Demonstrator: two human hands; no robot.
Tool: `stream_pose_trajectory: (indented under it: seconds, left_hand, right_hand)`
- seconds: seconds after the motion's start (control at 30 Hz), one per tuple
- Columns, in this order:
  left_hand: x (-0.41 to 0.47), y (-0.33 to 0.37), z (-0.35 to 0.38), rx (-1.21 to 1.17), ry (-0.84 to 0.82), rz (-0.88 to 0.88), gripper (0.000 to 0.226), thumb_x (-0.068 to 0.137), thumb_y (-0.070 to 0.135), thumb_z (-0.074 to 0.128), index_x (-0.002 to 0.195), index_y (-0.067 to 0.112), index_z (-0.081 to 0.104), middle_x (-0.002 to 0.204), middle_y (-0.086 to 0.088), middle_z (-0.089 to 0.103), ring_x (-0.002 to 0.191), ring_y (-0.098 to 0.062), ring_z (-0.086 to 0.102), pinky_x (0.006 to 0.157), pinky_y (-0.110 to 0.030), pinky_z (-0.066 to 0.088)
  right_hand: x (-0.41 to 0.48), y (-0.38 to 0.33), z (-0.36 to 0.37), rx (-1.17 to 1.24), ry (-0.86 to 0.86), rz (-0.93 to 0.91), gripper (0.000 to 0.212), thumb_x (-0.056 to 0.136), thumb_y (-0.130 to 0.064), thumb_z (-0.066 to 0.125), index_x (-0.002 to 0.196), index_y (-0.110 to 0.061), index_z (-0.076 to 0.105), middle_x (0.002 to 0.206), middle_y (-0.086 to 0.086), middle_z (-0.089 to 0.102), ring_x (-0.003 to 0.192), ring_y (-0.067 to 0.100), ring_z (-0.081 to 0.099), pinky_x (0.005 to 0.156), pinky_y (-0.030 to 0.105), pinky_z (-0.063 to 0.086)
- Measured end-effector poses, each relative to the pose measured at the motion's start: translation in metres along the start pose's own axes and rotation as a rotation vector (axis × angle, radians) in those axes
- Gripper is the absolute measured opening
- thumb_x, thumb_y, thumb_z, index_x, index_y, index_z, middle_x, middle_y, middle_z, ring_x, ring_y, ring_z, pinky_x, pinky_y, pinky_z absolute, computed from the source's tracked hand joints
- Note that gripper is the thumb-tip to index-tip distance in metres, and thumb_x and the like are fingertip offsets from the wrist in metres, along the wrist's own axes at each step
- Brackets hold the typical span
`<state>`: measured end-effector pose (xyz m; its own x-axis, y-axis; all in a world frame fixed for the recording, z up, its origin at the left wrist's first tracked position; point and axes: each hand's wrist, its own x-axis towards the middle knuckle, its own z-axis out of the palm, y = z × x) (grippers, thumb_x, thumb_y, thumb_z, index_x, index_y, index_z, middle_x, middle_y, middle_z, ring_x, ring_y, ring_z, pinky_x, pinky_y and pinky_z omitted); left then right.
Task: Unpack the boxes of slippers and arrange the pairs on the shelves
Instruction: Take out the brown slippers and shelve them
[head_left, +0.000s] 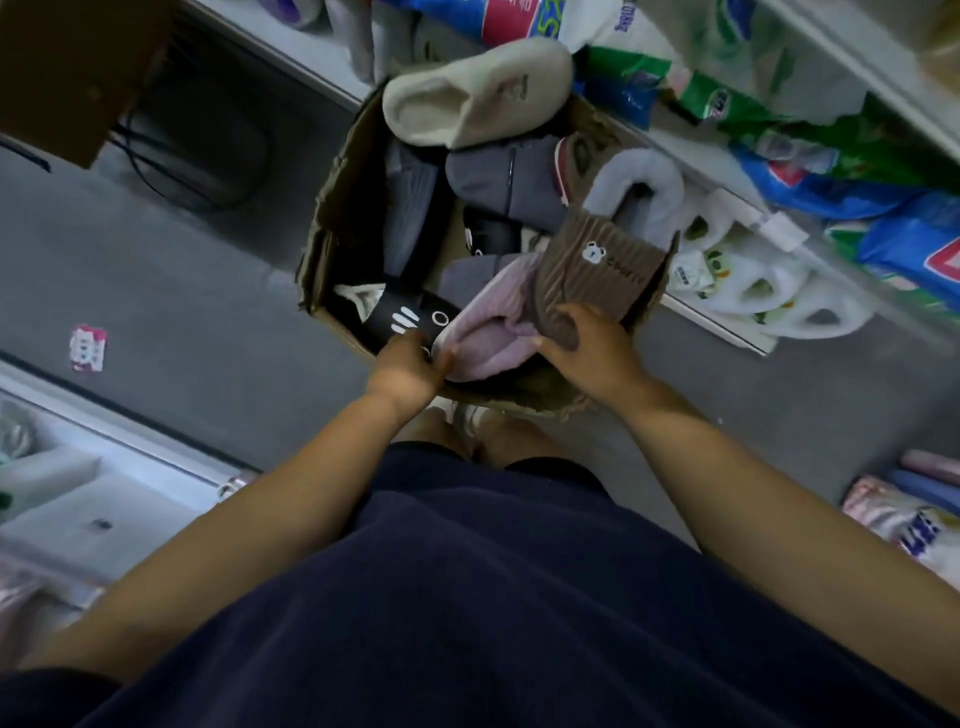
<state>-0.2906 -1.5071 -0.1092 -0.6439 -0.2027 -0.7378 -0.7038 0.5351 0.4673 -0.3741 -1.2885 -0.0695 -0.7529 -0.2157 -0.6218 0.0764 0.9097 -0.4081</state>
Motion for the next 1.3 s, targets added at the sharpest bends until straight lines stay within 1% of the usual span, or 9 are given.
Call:
stream_pose_trajectory:
  seconds: [0.1, 0.23, 0.33, 0.6, 0.83, 0.93, 1.03, 1.13, 1.3]
  left_hand:
    - [0.010, 0.001, 0.010, -0.127, -0.023, -0.128, 0.043, 0.093, 0.047, 0.068, 0.106, 0.006, 0.063, 0.100, -0.013, 0.068, 0.093, -0.030, 0.063, 0.079, -0.036, 0.048]
    - [0.014, 0.000, 0.017, -0.284, 0.032, -0.232, 0.036, 0.086, 0.045, 0.077, 0.084, 0.013, 0.060, 0.074, 0.002, 0.055, 0.067, -0.015, 0.049, 0.057, -0.026, 0.036]
    - [0.010, 0.003, 0.016, -0.385, 0.032, -0.221, 0.043, 0.086, 0.035, 0.079, 0.062, 0.018, 0.048, 0.061, 0.002, 0.043, 0.061, -0.015, 0.039, 0.057, -0.028, 0.033]
    - [-0.021, 0.008, -0.011, -0.472, 0.112, -0.094, 0.033, 0.090, 0.032, 0.074, 0.083, 0.003, 0.063, 0.071, -0.006, 0.061, 0.064, -0.017, 0.053, 0.061, -0.031, 0.043]
    - [-0.051, -0.010, -0.043, -0.647, 0.288, -0.156, 0.019, 0.095, 0.031, 0.070, 0.093, 0.012, 0.069, 0.086, -0.009, 0.074, 0.076, -0.016, 0.068, 0.078, -0.036, 0.058]
    - [-0.050, -0.010, -0.045, -0.773, 0.332, -0.199, 0.029, 0.097, 0.026, 0.068, 0.108, -0.001, 0.066, 0.094, -0.012, 0.074, 0.077, -0.012, 0.069, 0.069, -0.021, 0.057]
    - [-0.042, -0.002, -0.041, -0.877, 0.365, -0.262, 0.025, 0.099, 0.023, 0.065, 0.103, -0.002, 0.065, 0.082, -0.006, 0.069, 0.066, -0.005, 0.068, 0.068, -0.020, 0.056]
    - [-0.030, 0.004, -0.036, -1.002, 0.379, -0.364, 0.022, 0.099, 0.022, 0.066, 0.087, 0.004, 0.062, 0.072, -0.005, 0.062, 0.062, -0.013, 0.064, 0.074, -0.029, 0.058]
    - [-0.012, 0.007, -0.036, -1.189, 0.380, -0.490, 0.020, 0.098, 0.019, 0.067, 0.092, 0.001, 0.060, 0.078, -0.011, 0.058, 0.073, -0.022, 0.062, 0.086, -0.037, 0.059]
  right_hand:
    - [0.012, 0.001, 0.000, 0.024, -0.031, 0.041, 0.056, 0.092, -0.042, 0.069, 0.136, -0.011, 0.055, 0.137, 0.012, 0.056, 0.124, 0.027, 0.054, 0.093, 0.027, 0.041]
    - [0.025, 0.002, 0.001, 0.054, -0.050, 0.071, 0.058, 0.091, -0.044, 0.068, 0.136, -0.010, 0.055, 0.137, 0.012, 0.053, 0.123, 0.027, 0.053, 0.093, 0.026, 0.038]
    - [0.030, 0.004, 0.001, 0.054, -0.040, 0.075, 0.063, 0.089, -0.046, 0.070, 0.138, -0.011, 0.054, 0.140, 0.012, 0.049, 0.125, 0.028, 0.051, 0.103, 0.032, 0.042]
    - [0.030, 0.015, -0.009, 0.064, -0.015, 0.037, 0.056, 0.091, -0.044, 0.068, 0.135, -0.011, 0.056, 0.141, 0.012, 0.047, 0.127, 0.029, 0.050, 0.107, 0.042, 0.044]
    - [0.035, 0.023, -0.020, 0.150, 0.059, 0.078, 0.060, 0.091, -0.043, 0.068, 0.138, -0.008, 0.052, 0.143, 0.014, 0.043, 0.127, 0.031, 0.051, 0.108, 0.045, 0.044]
    - [0.044, 0.025, -0.030, 0.109, 0.214, 0.007, 0.061, 0.089, -0.038, 0.071, 0.137, -0.006, 0.051, 0.142, 0.016, 0.043, 0.131, 0.035, 0.043, 0.110, 0.049, 0.040]
    - [0.060, 0.025, -0.036, -0.020, 0.195, -0.089, 0.070, 0.086, -0.039, 0.074, 0.142, -0.008, 0.046, 0.147, 0.015, 0.041, 0.136, 0.036, 0.035, 0.113, 0.046, 0.034]
    - [0.077, 0.026, -0.035, -0.177, 0.098, -0.023, 0.087, 0.083, -0.045, 0.075, 0.152, -0.017, 0.031, 0.153, 0.012, 0.038, 0.141, 0.035, 0.030, 0.114, 0.051, 0.031]
    - [0.088, 0.016, -0.038, -0.264, 0.117, 0.053, 0.044, 0.090, -0.041, 0.069, 0.122, -0.013, 0.057, 0.123, 0.015, 0.063, 0.119, 0.036, 0.051, 0.095, 0.043, 0.039]
